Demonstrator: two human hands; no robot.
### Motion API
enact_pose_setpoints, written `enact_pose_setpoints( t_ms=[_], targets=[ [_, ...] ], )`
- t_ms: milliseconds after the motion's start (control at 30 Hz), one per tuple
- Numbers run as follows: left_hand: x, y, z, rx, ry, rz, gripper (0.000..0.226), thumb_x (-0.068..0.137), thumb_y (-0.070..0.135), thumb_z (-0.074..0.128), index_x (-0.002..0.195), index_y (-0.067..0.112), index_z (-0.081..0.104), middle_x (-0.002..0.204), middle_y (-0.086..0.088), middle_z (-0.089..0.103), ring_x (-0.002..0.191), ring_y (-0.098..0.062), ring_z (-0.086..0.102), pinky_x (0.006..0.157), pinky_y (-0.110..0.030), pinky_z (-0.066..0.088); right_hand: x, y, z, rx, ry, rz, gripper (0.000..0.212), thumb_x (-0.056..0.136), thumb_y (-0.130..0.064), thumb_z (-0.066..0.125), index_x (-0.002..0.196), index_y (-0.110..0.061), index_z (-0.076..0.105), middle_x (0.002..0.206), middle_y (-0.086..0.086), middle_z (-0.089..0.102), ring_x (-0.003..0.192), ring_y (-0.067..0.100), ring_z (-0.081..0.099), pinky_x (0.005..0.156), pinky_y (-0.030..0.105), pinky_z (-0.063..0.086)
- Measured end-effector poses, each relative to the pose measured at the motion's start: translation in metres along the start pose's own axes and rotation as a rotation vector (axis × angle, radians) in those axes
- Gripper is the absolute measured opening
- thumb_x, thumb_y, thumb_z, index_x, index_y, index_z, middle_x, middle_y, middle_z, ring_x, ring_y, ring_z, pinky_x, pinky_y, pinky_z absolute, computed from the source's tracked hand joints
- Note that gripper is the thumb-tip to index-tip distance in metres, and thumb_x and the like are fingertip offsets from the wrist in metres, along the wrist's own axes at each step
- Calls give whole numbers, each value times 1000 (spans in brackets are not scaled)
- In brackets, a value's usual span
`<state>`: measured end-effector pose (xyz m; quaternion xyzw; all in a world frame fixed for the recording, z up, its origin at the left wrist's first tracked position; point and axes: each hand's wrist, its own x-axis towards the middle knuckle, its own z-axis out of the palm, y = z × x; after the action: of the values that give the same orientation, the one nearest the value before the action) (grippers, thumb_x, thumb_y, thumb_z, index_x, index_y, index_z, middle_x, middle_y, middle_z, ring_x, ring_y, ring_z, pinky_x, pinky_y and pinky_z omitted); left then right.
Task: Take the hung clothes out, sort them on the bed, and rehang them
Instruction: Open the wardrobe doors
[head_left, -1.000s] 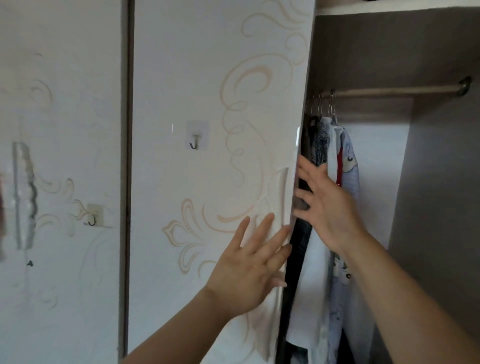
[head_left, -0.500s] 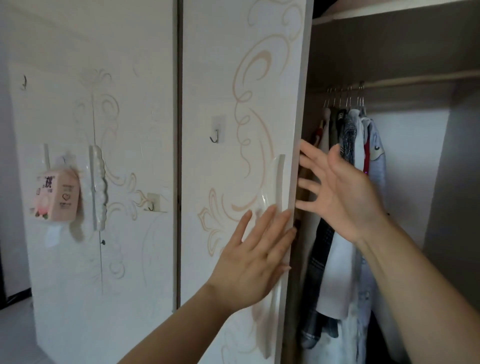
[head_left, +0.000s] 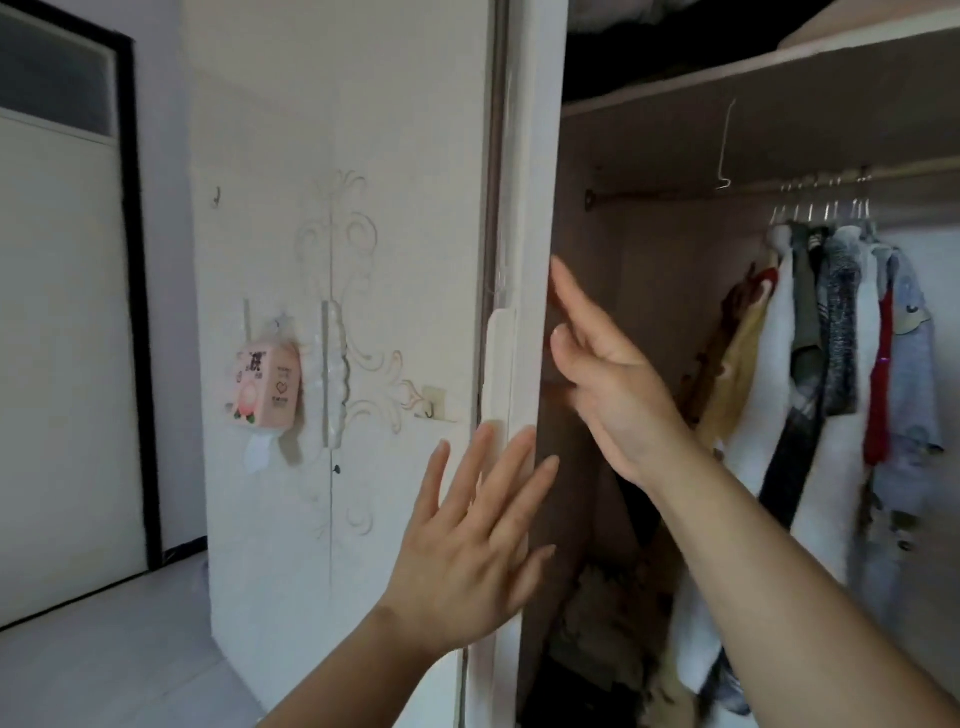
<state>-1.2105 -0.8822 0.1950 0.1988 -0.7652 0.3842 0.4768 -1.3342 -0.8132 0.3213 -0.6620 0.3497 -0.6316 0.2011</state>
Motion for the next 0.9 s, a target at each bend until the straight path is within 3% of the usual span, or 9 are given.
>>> enact_pose_setpoints(
  t_ms=[100, 233, 367, 533, 633, 767, 900],
  targets=[
    [-14, -25, -13, 79, -41, 3, 69, 88, 51, 45, 146, 20, 26, 155, -6, 14, 143, -32, 14, 114, -51, 14, 14, 7, 29, -66, -3, -53, 53, 97, -14, 45, 126, -57, 34, 144, -26, 35, 132, -7, 31, 114, 32, 27],
    [-30, -53, -22, 169, -93, -35, 73, 85, 52, 49, 146, 21, 26, 156, -4, 13, 143, -31, 13, 114, -50, 14, 24, 14, 57, -151, -90, -109, 51, 92, -27, 48, 121, -64, 27, 149, -25, 25, 138, -3, 21, 115, 31, 24],
    [-46, -79, -26, 221, -128, -81, 72, 84, 47, 49, 146, 18, 26, 156, -5, 13, 143, -31, 14, 114, -50, 12, 42, 25, 82, -425, -75, -227, 62, 96, -14, 48, 128, -55, 15, 148, -21, 17, 139, -4, 11, 117, 29, 17],
    [-61, -106, -26, 335, -209, -147, 72, 88, 45, 43, 148, 14, 19, 156, -7, 10, 143, -32, 12, 115, -50, 9, 64, 43, 111, -535, -46, -255, 64, 94, -14, 53, 145, -33, 18, 157, -1, 11, 142, 3, 6, 103, 0, 3],
    [-68, -119, -26, 367, -264, -200, 73, 87, 48, 37, 147, 12, 15, 156, -8, 9, 142, -33, 14, 114, -51, 11, 77, 55, 128, -579, -39, -283, 67, 93, -14, 55, 148, -27, 19, 157, 5, 11, 144, 12, 7, 110, 14, 7],
    [-76, -137, -22, 400, -343, -260, 77, 84, 50, 34, 147, 11, 14, 156, -9, 7, 141, -33, 16, 113, -52, 11, 89, 71, 144, -615, -59, -288, 72, 91, -19, 59, 148, -31, 16, 157, 4, 9, 145, 17, 7, 115, 28, 13],
    [-81, -153, -18, 429, -359, -287, 79, 84, 49, 45, 147, 9, 17, 156, -10, 13, 141, -33, 15, 112, -52, 12, 98, 82, 157, -669, -75, -254, 73, 91, -25, 59, 148, -35, 15, 158, -1, 4, 145, 19, 3, 116, 34, 15]
  ],
)
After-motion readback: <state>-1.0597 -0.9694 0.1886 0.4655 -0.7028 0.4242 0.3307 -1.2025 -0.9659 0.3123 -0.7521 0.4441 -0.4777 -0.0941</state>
